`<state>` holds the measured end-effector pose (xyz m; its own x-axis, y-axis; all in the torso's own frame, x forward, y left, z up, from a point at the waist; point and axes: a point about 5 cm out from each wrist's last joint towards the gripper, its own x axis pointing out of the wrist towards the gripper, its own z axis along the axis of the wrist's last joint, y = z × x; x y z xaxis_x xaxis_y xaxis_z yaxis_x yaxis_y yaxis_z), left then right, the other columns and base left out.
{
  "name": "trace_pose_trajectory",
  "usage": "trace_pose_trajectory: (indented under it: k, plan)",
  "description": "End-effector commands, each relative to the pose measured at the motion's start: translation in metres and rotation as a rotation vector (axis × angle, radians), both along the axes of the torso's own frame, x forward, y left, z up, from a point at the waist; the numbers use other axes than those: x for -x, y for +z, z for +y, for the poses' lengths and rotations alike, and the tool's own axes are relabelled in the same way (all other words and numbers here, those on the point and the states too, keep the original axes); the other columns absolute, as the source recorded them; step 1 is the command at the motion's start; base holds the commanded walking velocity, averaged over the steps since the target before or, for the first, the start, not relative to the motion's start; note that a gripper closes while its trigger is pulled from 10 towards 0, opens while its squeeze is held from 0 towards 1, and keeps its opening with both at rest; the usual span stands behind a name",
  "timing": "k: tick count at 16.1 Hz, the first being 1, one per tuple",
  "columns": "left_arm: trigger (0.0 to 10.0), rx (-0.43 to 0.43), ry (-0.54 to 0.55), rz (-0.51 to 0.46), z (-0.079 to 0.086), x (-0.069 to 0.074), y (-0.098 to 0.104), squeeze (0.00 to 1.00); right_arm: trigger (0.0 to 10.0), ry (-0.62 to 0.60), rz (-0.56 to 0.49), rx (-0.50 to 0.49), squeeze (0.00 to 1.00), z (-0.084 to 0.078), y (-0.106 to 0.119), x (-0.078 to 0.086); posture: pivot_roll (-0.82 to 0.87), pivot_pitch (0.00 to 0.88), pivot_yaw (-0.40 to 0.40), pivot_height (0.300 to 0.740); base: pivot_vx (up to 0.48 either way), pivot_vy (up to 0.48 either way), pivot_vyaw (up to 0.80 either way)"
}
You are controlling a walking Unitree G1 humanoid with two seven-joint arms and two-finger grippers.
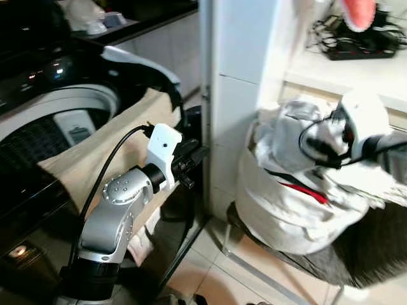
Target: Clothes washing
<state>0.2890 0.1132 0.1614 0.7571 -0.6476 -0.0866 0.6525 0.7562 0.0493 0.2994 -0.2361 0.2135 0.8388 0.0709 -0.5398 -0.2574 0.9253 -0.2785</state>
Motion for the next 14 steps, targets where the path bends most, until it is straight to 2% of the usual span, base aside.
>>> trace_pose_trajectory:
  k: [1,4,5,6,7,8,9,10,11,14]
  plan:
    - [10.0,-0.001,0.003,-0.001,-0.001,0.002,0.002,0.0,10.0,-0.008,-0.004,-0.007,0.0,-0.002,-0.003,0.0,-0.08,0.0,0.046,0.74,0.0,0.0,0.0]
    - [10.0,-0.029,0.06,0.008,0.0,0.001,0.0,0.0,10.0,-0.021,-0.064,0.034,0.0,-0.004,0.001,-0.001,-0.08,0.0,0.048,0.74,0.0,0.0,0.0]
    - [10.0,-0.012,0.121,-0.012,0.003,-0.003,0.002,0.0,10.0,0.021,-0.22,0.072,0.0,0.002,0.02,-0.003,-0.07,0.0,0.046,0.74,0.0,0.0,0.0]
    - [10.0,0.016,0.219,-0.062,0.008,-0.007,0.006,0.0,10.0,0.021,-0.557,0.006,0.0,0.019,0.06,0.002,-0.07,0.0,0.043,0.74,0.0,0.0,0.0]
    - [10.0,0.033,0.278,-0.069,0.011,-0.009,0.007,0.0,10.0,0.025,-0.694,-0.052,0.0,0.034,0.071,0.015,-0.07,0.0,0.045,0.74,0.0,0.0,0.0]
    - [10.0,0.045,0.306,-0.066,0.013,-0.009,0.007,0.0,10.0,0.06,-0.698,-0.067,0.0,0.047,0.062,0.023,-0.08,0.0,0.048,0.74,0.0,0.0,0.0]
    - [10.0,0.014,0.336,-0.117,0.013,-0.007,0.005,0.0,10.0,0.11,-0.642,-0.256,0.0,0.068,0.03,0.034,-0.08,0.0,0.052,0.74,0.0,0.0,0.0]
    - [10.0,-0.011,0.336,-0.127,0.009,-0.006,0.002,0.0,10.0,0.128,-0.578,-0.271,0.0,0.079,0.002,0.037,-0.08,0.0,0.049,0.74,0.0,0.0,0.0]
    - [10.0,-0.005,0.327,-0.145,0.004,-0.004,0.004,0.0,10.0,0.145,-0.543,-0.237,0.0,0.086,-0.02,0.041,-0.07,0.0,0.046,0.74,0.0,0.0,0.0]
    - [10.0,0.011,0.341,-0.114,0.004,-0.001,0.0,0.0,10.0,0.066,-0.497,-0.275,0.0,0.085,-0.035,0.043,-0.07,0.0,0.037,0.74,0.222,0.0,0.0]
